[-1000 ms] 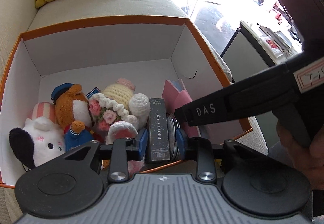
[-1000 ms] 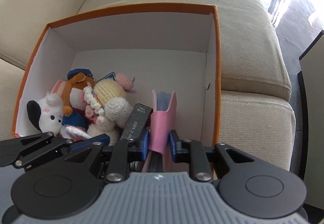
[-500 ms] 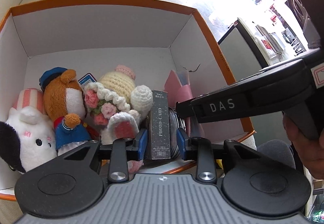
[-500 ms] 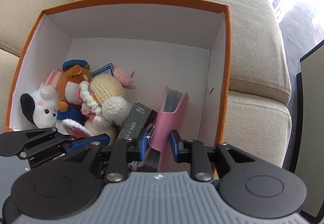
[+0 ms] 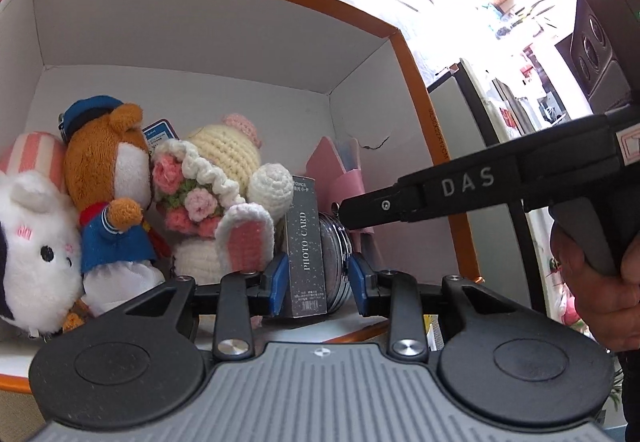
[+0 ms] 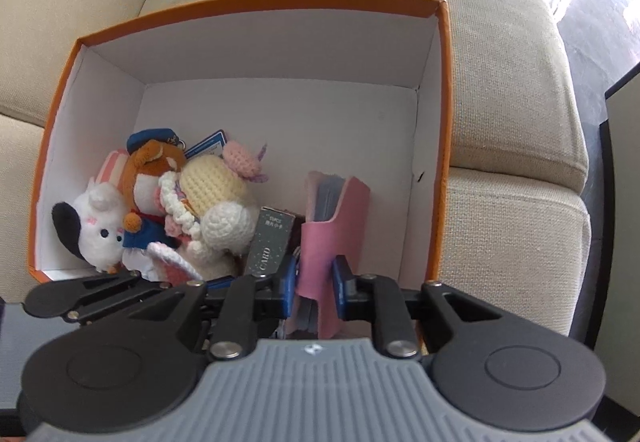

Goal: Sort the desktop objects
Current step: 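Open both grippers to release the pink case and mirror inside the box, then withdraw from the box and grasp the white charger plug with the left gripper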

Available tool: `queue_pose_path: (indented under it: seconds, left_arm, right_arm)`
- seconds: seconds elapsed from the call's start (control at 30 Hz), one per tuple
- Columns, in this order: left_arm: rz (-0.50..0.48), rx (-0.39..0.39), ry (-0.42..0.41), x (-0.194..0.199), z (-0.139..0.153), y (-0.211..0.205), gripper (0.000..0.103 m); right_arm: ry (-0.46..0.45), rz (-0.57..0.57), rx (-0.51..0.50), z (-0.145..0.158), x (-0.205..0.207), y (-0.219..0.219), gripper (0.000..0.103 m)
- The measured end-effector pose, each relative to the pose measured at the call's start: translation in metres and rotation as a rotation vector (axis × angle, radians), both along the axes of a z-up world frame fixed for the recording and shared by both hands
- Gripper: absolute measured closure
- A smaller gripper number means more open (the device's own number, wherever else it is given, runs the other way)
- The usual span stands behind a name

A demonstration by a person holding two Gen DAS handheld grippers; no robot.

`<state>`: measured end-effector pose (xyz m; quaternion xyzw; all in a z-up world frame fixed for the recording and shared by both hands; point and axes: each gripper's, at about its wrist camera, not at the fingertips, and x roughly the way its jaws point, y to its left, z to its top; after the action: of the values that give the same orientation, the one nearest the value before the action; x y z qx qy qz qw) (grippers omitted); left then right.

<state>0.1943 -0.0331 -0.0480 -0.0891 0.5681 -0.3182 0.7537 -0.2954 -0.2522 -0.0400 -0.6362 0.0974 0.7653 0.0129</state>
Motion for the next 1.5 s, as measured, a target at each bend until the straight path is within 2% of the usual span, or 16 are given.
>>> queue_pose_path:
  seconds: [0.07, 0.17, 0.27, 0.43, 0.6, 0.8, 0.93, 1.07, 1.23, 1.33, 1.43, 1.5]
  left_arm:
    - [0.007, -0.023, 0.02, 0.0, -0.002, 0.001, 0.066]
    - [0.02, -0.031, 0.026, -0.003, -0.003, 0.006, 0.066]
    - [0.029, -0.046, 0.018, -0.006, 0.0, 0.011, 0.066]
    - [0.058, -0.074, -0.012, -0.01, 0.01, 0.022, 0.066]
    - [0.072, -0.078, -0.052, -0.009, 0.02, 0.024, 0.066]
    - [0.091, -0.088, -0.097, -0.013, 0.033, 0.016, 0.066]
    - [0.088, -0.066, -0.152, -0.023, 0.049, 0.018, 0.066]
    - [0.058, -0.072, -0.205, -0.04, 0.066, 0.017, 0.066]
    - [0.029, -0.058, -0.27, -0.068, 0.08, 0.013, 0.066]
    - [0.003, -0.032, -0.299, -0.087, 0.08, 0.008, 0.066]
    - [-0.036, -0.015, -0.28, -0.105, 0.071, 0.003, 0.066]
    - [-0.063, 0.004, -0.264, -0.119, 0.061, -0.004, 0.066]
  right_arm:
    - [-0.011, -0.005, -0.012, 0.0, -0.003, 0.003, 0.083]
    - [-0.009, 0.036, 0.051, -0.001, -0.004, -0.004, 0.083]
    - [0.004, 0.074, 0.072, 0.001, -0.002, -0.011, 0.075]
    - [0.018, 0.083, 0.081, 0.003, 0.003, -0.012, 0.077]
    - [0.037, 0.107, 0.104, 0.006, 0.008, -0.013, 0.067]
    - [0.068, 0.122, 0.109, 0.012, 0.016, -0.008, 0.067]
    - [0.103, 0.134, 0.108, 0.02, 0.022, -0.008, 0.067]
    - [0.188, 0.168, 0.103, 0.039, 0.039, -0.006, 0.067]
    - [0.395, 0.203, 0.038, 0.069, 0.088, 0.007, 0.067]
    - [0.479, 0.189, 0.028, 0.078, 0.12, 0.017, 0.067]
    - [0.529, 0.181, 0.047, 0.077, 0.153, 0.026, 0.067]
    - [0.513, 0.165, 0.051, 0.068, 0.171, 0.032, 0.067]
